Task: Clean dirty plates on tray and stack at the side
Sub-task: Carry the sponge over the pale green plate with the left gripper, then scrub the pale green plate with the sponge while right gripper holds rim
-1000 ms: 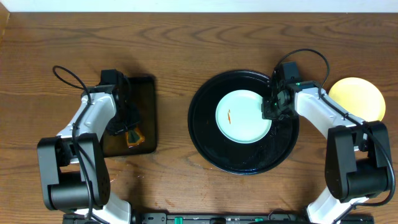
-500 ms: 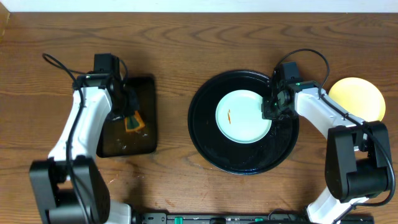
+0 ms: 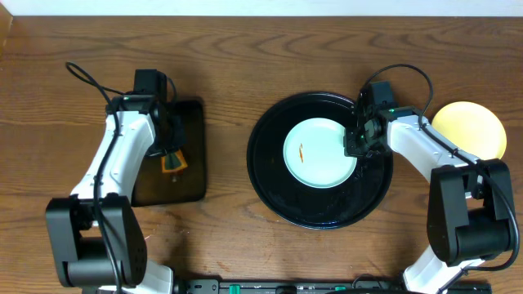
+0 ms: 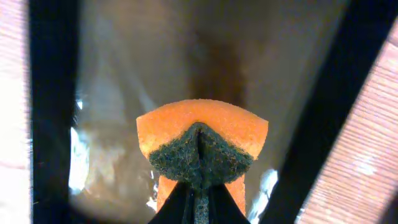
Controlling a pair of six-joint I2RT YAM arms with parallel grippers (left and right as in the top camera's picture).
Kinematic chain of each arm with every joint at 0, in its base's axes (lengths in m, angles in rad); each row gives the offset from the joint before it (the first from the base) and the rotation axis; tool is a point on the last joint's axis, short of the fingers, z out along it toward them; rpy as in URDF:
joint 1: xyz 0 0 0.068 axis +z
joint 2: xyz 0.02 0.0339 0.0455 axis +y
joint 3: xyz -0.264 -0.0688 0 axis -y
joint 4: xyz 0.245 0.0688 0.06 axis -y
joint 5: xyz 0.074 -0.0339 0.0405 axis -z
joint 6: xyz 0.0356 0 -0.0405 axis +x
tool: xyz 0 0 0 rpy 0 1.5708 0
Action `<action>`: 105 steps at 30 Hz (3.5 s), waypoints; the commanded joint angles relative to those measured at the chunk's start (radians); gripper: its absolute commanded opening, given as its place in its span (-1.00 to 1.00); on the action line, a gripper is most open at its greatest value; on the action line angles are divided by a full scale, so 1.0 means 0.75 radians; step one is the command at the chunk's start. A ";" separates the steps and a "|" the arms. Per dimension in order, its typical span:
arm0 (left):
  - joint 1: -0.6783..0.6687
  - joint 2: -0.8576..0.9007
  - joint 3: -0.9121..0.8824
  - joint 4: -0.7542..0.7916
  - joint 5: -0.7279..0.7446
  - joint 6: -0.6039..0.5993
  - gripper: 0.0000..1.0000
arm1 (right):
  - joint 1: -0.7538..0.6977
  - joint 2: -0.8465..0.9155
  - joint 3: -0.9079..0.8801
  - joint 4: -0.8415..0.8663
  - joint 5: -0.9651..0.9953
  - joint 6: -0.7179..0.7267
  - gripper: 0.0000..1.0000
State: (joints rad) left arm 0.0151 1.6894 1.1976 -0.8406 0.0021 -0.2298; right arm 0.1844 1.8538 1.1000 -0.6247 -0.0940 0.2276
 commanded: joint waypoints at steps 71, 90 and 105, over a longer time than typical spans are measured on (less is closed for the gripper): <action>-0.925 0.361 0.391 0.270 -0.428 -0.086 -0.85 | 0.008 0.051 -0.128 -0.014 0.120 0.304 -0.97; -0.936 0.551 0.384 0.563 0.468 -0.304 -0.85 | 0.008 0.051 -0.128 -0.009 0.120 0.304 -0.98; -0.918 0.400 0.384 0.222 -0.325 -0.162 -0.85 | 0.008 0.051 -0.128 -0.009 0.119 0.293 -0.98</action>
State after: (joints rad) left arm -0.6842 2.0686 1.4826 -0.6506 -0.0063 -0.3912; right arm 0.1856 1.8294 1.0592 -0.6147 -0.1051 0.4213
